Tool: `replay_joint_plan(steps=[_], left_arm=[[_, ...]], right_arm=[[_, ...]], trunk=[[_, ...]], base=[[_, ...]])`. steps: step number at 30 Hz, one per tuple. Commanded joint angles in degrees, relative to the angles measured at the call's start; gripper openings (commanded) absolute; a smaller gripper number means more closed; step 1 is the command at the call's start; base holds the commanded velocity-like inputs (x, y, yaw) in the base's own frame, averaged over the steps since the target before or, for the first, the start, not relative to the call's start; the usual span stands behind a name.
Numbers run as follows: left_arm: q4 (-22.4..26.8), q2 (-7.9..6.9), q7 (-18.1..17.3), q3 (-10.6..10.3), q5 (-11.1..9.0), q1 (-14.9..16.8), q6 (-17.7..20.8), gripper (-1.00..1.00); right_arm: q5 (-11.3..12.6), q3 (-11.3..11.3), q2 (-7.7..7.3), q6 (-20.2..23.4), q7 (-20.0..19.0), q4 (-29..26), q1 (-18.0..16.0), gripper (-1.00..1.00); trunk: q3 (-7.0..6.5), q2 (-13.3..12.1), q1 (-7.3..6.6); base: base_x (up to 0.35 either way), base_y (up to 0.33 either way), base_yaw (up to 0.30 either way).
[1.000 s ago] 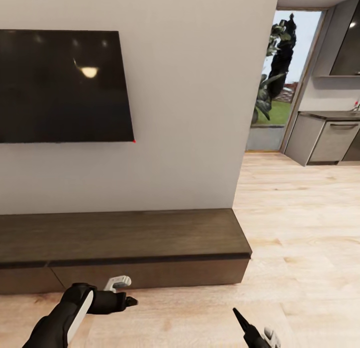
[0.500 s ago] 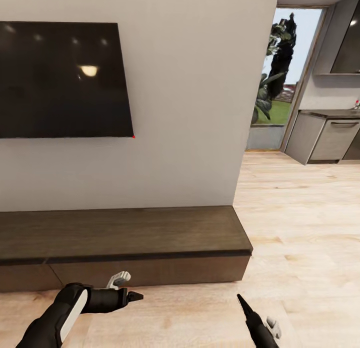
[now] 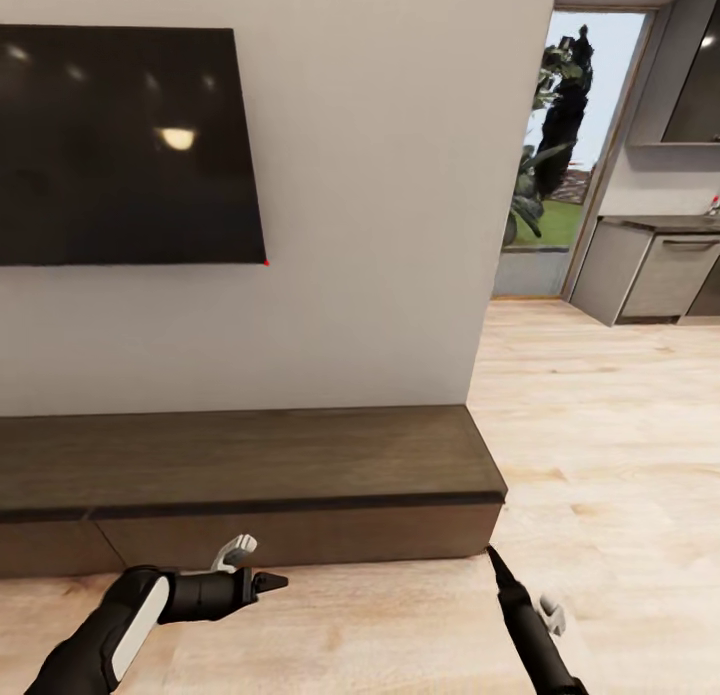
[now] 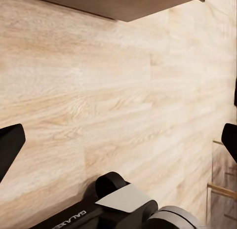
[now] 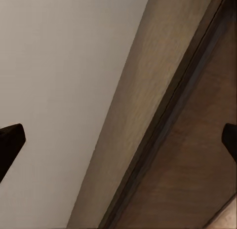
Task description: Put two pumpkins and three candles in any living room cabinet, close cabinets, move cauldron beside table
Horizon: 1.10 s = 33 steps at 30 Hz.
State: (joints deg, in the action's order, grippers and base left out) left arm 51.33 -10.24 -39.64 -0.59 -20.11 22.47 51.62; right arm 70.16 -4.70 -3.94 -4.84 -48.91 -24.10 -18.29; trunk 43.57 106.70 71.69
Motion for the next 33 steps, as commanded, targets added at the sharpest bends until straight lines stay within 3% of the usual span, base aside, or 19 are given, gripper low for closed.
replay_joint_plan(steps=[1, 3, 6, 11, 15, 18, 22, 28, 33], left_arm=[[0.0, -0.49, -1.0, -0.1, -0.2, 0.0, 0.2, 1.00], [0.0, -1.12, -3.0, -0.1, -0.3, 0.0, 0.2, 1.00], [0.0, -1.46, -5.0, -0.1, -0.3, 0.0, 0.2, 1.00], [0.0, -1.53, -5.9, -0.1, -0.4, 0.0, 0.2, 1.00], [0.0, -1.43, -6.1, -0.1, -0.5, 0.0, 0.2, 1.00], [0.0, -1.39, -6.1, -0.2, -0.8, 0.0, 0.2, 1.00], [0.0, -1.26, -6.1, -0.5, -3.6, 0.0, 0.2, 1.00], [-0.1, -1.33, -6.2, -0.5, -4.7, -0.1, 0.2, 1.00], [-0.1, -1.38, -9.9, -0.6, -5.0, -0.2, 0.2, 1.00]], right_arm=[[2.4, 0.2, -0.05, 0.0, -0.3, -0.2, -0.1, 1.00], [5.0, 0.2, -0.06, 1.0, -0.3, -1.3, -0.3, 1.00], [6.3, 0.2, 0.01, 1.0, 0.3, -2.2, -0.5, 1.00], [7.0, 0.2, 0.00, -1.9, 2.2, -2.6, -0.7, 1.00], [7.1, 0.2, -0.01, -2.1, 1.4, -2.7, -0.7, 1.00], [7.1, 0.3, -0.01, 0.8, -1.2, -2.7, -0.7, 1.00], [7.1, 0.2, -0.02, 5.3, -2.7, -2.7, -0.7, 1.00], [7.1, 0.3, -0.01, 6.6, -3.1, -2.7, -0.7, 1.00], [7.2, 0.2, -0.01, 6.7, -4.4, -2.7, -0.7, 1.00]], trunk=[[0.24, 0.4, 0.22], [0.60, 1.2, 0.66], [1.13, 2.4, 1.32], [2.03, 4.5, 2.42], [2.75, 6.1, 3.29], [3.29, 7.3, 3.95], [4.01, 8.9, 4.83], [5.08, 11.3, 6.15], [5.98, 13.3, 7.25]], base=[[0.000, 0.000, 0.000], [0.000, 0.000, 0.000], [0.000, 0.000, 0.000], [0.000, 0.000, 0.000], [0.000, 0.000, 0.000], [0.000, 0.000, 0.000], [0.000, 0.000, 0.000], [0.000, 0.000, 0.000], [0.000, 0.000, 0.000]])
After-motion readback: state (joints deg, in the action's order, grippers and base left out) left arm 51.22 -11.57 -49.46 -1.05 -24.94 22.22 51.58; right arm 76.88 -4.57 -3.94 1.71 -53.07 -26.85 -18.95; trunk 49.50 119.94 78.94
